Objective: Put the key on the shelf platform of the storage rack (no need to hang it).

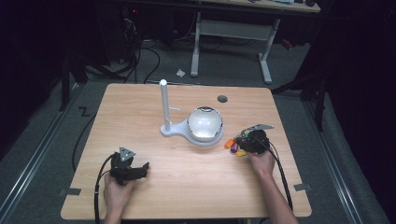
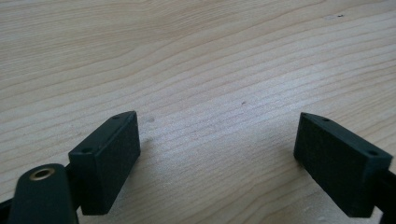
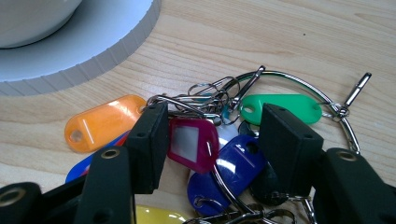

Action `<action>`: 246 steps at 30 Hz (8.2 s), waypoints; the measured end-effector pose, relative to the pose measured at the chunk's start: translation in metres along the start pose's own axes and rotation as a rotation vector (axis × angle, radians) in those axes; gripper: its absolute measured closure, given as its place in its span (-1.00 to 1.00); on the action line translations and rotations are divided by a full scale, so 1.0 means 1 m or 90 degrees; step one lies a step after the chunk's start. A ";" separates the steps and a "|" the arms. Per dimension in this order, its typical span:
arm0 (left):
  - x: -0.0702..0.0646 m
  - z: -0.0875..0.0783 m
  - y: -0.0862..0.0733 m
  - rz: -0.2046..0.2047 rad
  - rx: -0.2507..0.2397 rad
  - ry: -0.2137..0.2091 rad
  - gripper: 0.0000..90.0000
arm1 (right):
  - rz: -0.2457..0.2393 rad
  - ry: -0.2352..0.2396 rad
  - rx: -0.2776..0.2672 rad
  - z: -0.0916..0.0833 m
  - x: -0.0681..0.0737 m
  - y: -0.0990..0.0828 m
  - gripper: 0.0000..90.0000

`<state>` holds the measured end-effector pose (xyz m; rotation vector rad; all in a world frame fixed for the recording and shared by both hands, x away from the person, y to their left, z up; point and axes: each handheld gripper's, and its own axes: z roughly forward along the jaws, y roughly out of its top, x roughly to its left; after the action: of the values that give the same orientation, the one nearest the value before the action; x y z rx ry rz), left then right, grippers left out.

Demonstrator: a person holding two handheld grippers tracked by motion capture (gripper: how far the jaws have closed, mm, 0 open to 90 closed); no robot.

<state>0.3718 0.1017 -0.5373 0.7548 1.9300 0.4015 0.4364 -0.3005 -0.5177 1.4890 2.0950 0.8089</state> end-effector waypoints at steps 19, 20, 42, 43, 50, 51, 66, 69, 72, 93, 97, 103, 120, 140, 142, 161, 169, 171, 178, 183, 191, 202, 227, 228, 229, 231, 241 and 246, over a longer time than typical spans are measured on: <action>0.000 0.000 0.000 0.005 0.001 -0.002 -0.67 | -0.063 -0.005 0.032 0.003 0.004 0.004 0.47; 0.000 0.000 0.000 0.005 0.001 -0.003 -0.67 | -0.062 -0.002 0.030 0.003 0.003 0.004 0.48; 0.000 0.000 0.000 0.001 0.000 0.000 -0.67 | -0.073 0.033 -0.032 -0.017 -0.004 0.002 0.77; 0.000 0.000 0.000 -0.001 0.000 0.000 -0.67 | -0.076 0.030 -0.030 -0.018 -0.004 0.002 0.77; 0.000 0.000 0.000 0.001 0.000 -0.001 -0.67 | -0.074 0.026 -0.061 -0.031 -0.008 0.002 0.78; 0.000 0.000 0.000 0.000 0.000 0.000 -0.67 | -0.074 0.023 -0.069 -0.034 -0.009 0.003 0.81; 0.000 0.000 0.000 -0.001 0.000 0.000 -0.67 | -0.062 0.032 -0.129 -0.078 -0.025 0.015 0.83; 0.000 0.000 0.000 -0.001 0.000 0.000 -0.67 | -0.064 0.038 -0.139 -0.086 -0.026 0.018 0.83; 0.000 0.000 0.000 -0.001 0.000 0.000 -0.67 | -0.066 0.043 -0.152 -0.095 -0.027 0.022 0.83; 0.000 0.000 0.000 0.000 0.000 0.000 -0.67 | -0.096 0.078 -0.218 -0.133 -0.014 0.048 0.83; 0.000 0.000 0.000 -0.001 0.000 0.000 -0.67 | -0.099 0.090 -0.224 -0.137 -0.010 0.054 0.83; 0.000 0.000 0.000 -0.003 -0.001 0.001 -0.67 | -0.112 0.114 -0.237 -0.145 -0.001 0.066 0.83; 0.000 0.000 0.000 -0.003 -0.001 0.002 -0.67 | -0.159 0.187 -0.256 -0.164 0.033 0.099 0.83; 0.000 0.000 0.000 -0.001 0.000 0.001 -0.67 | -0.197 0.252 -0.268 -0.164 0.068 0.136 0.83; 0.000 0.000 0.000 -0.002 0.000 0.001 -0.67 | -0.197 0.255 -0.270 -0.162 0.070 0.140 0.83; 0.000 0.000 0.000 -0.003 0.000 0.002 -0.67 | -0.184 0.265 -0.261 -0.134 0.080 0.157 0.83; 0.000 0.000 0.000 -0.005 -0.002 0.004 -0.67 | -0.187 0.259 -0.252 -0.121 0.084 0.158 0.82; 0.000 0.000 0.000 -0.003 -0.001 0.003 -0.67 | -0.185 0.261 -0.249 -0.117 0.084 0.158 0.82; 0.000 0.000 0.000 0.003 0.000 0.000 -0.67 | -0.175 0.261 -0.234 -0.101 0.085 0.156 0.82; 0.000 0.000 0.000 -0.006 0.000 0.003 -0.67 | -0.175 0.255 -0.221 -0.091 0.085 0.154 0.82; 0.000 0.000 0.000 0.003 -0.001 0.000 -0.67 | -0.174 0.246 -0.200 -0.078 0.085 0.148 0.82; 0.000 0.000 0.000 0.000 0.000 0.000 -0.67 | -0.174 0.243 -0.175 -0.060 0.086 0.138 0.82; 0.000 0.000 0.000 -0.001 0.000 0.000 -0.67 | -0.157 0.249 -0.135 -0.028 0.085 0.116 0.81; 0.000 0.000 0.000 0.000 0.000 0.000 -0.67 | -0.156 0.251 -0.133 -0.027 0.086 0.116 0.81; 0.000 0.000 0.000 -0.001 0.000 0.000 -0.67 | -0.156 0.252 -0.130 -0.026 0.086 0.115 0.81; 0.000 0.000 0.000 0.000 0.000 0.000 -0.67 | -0.155 0.257 -0.128 -0.023 0.087 0.114 0.81; 0.000 0.000 0.000 -0.001 0.000 0.001 -0.67 | -0.135 0.254 -0.121 -0.015 0.085 0.116 0.80; 0.000 0.000 0.000 -0.002 0.000 0.001 -0.67 | -0.137 0.245 -0.111 -0.010 0.086 0.114 0.80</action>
<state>0.3718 0.1018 -0.5372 0.7521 1.9316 0.4009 0.4804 -0.1934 -0.4342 1.0578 2.3328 1.2334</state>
